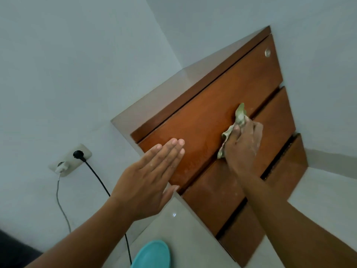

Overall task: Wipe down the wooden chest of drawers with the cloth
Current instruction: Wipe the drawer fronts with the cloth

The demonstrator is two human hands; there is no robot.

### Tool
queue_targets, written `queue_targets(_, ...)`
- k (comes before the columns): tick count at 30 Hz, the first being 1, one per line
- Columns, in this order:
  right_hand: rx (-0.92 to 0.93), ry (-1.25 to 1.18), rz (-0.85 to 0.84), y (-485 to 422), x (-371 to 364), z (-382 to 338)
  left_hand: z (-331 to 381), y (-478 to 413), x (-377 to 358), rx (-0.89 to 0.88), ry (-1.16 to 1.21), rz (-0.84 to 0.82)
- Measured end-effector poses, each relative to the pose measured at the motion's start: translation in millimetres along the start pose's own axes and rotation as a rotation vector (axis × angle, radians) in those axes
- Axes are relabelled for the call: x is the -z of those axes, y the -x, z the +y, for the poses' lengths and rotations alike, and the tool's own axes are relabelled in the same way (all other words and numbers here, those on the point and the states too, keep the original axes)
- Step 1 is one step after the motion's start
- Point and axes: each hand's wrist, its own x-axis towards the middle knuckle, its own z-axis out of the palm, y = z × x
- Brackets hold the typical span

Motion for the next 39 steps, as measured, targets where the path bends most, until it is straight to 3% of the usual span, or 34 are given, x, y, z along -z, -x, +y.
queue_targets(2, -0.095, -0.06, 0.071, 9.1, 13.5, -10.7, 4.1, -6.4, -0.6, 0.008, 0.011, 0.001)
queue_targets(3, -0.041, -0.078, 0.061, 26.5, 17.8, -22.1, 5.7, -9.2, -1.5, 0.013, 0.018, 0.001)
queue_targets(6, 0.371, -0.038, -0.152, 89.5, 11.2, -36.9, 8.0, -15.2, -3.1, 0.016, 0.006, 0.02)
queue_targets(8, 0.53, 0.038, -0.16, 92.1, 0.2, -16.0, 9.0, -17.2, -2.6, 0.019, -0.018, 0.017)
queue_targets(12, 0.337, 0.055, -0.034, 42.7, -7.4, 7.6, 13.7, -19.3, -1.2, 0.045, -0.012, 0.003)
queue_targets(16, -0.012, -0.094, 0.033, -21.7, 9.3, 13.8, 21.7, -30.7, 0.3, 0.062, 0.011, 0.034)
queue_targets(18, 0.002, -0.118, 0.069, -18.0, 17.1, 6.1, 26.2, -38.6, -1.7, 0.057, 0.018, 0.041)
queue_targets(23, 0.429, -0.017, -0.054, 39.4, 7.1, 24.3, 33.6, -52.9, -5.2, 0.069, 0.034, 0.046)
queue_targets(30, 0.073, 0.166, -0.109, -99.1, 23.6, 63.7, 46.9, -57.3, -2.3, 0.097, 0.082, -0.007)
queue_targets(34, -0.09, 0.05, 0.074, -105.3, 42.6, 48.0, 53.5, -74.9, -3.3, 0.09, 0.179, -0.001)
queue_targets(39, 0.477, 0.038, -0.143, -2.1, 22.1, 39.6, 43.8, -104.4, 4.4, 0.006, 0.055, -0.089)
